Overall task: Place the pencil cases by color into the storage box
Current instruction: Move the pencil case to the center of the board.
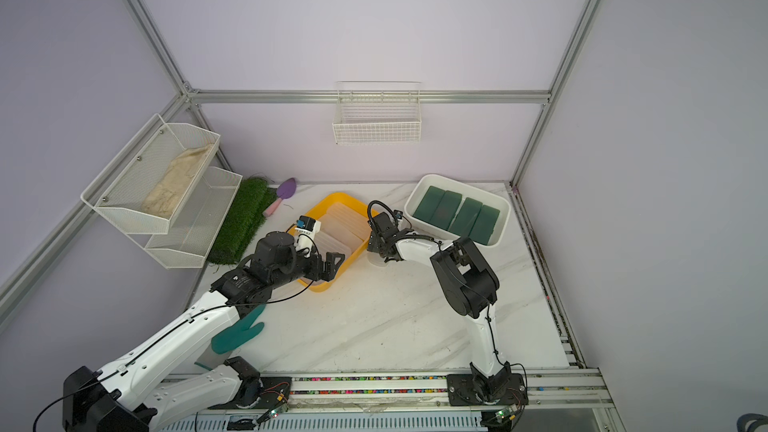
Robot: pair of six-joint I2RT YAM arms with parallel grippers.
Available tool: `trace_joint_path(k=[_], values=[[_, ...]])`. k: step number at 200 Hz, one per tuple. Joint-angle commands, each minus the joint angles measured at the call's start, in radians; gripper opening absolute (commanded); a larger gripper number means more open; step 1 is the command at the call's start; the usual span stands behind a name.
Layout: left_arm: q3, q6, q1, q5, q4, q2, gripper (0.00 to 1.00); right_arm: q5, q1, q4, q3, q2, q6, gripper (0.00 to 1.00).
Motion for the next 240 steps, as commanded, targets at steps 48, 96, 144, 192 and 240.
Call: trace_joint_path(k=[48, 96, 144, 192, 240], values=[[-0.034, -0.010, -0.005, -0.028, 0.045, -0.041, 1.00, 0.079, 0.021, -0.077, 0.081, 0.086, -0.006, 0.97], [-0.047, -0.027, -0.005, -0.034, 0.045, -0.042, 1.00, 0.105, 0.026, -0.145, 0.118, 0.124, -0.008, 0.94], [-0.057, -0.031, -0.005, -0.051, 0.043, -0.046, 1.00, 0.121, 0.054, -0.118, -0.003, -0.003, -0.015, 0.84], [-0.059, -0.040, -0.005, -0.046, 0.049, -0.019, 1.00, 0.131, 0.118, -0.118, -0.167, -0.144, -0.014, 0.81], [-0.047, -0.046, -0.005, -0.050, 0.039, 0.020, 1.00, 0.113, 0.156, -0.111, -0.294, -0.214, 0.001, 0.82]])
